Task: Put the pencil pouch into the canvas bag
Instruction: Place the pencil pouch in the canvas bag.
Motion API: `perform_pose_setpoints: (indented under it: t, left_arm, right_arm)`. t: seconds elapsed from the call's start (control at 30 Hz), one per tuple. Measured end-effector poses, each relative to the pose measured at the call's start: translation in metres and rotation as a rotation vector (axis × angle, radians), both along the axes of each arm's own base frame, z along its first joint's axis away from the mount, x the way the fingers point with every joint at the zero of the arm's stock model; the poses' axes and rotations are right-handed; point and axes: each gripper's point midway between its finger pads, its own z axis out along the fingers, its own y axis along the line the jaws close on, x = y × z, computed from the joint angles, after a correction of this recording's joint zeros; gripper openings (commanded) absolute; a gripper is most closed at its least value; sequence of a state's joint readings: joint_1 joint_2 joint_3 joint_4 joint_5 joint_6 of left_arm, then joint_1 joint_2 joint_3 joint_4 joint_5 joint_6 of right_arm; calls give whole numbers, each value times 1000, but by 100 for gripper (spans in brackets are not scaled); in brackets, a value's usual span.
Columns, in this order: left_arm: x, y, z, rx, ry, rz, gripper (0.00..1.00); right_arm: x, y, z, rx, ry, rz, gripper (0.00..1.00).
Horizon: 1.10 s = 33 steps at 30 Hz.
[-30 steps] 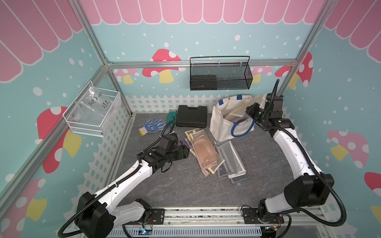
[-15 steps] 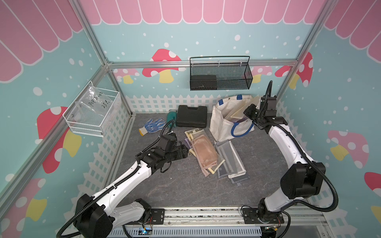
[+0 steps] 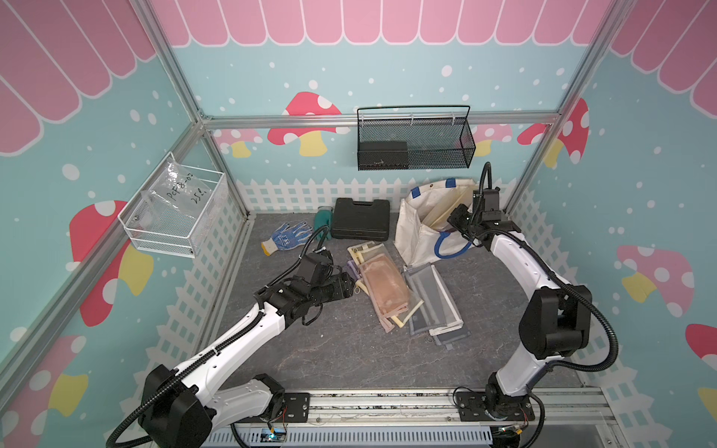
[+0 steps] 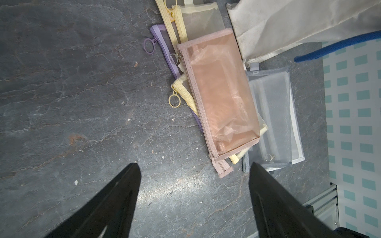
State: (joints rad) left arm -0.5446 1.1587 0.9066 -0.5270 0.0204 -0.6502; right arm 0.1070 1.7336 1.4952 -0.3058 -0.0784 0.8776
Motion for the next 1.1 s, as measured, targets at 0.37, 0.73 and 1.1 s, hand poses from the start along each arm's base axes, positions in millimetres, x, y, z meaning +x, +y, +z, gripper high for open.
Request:
perform_pose_setpoints:
  t: [0.37, 0.73, 1.1]
  left_arm:
    - [-4, 4, 0, 3, -3, 4, 84]
    - [-3, 0, -14, 14, 41, -3, 84]
    - [-4, -22, -57, -73, 185, -9, 81]
  right_arm:
    - [-17, 4, 44, -78, -94, 78, 69]
    - [-65, 59, 82, -268, -143, 402, 71]
    - [-160, 190, -12, -288, -16, 920, 68]
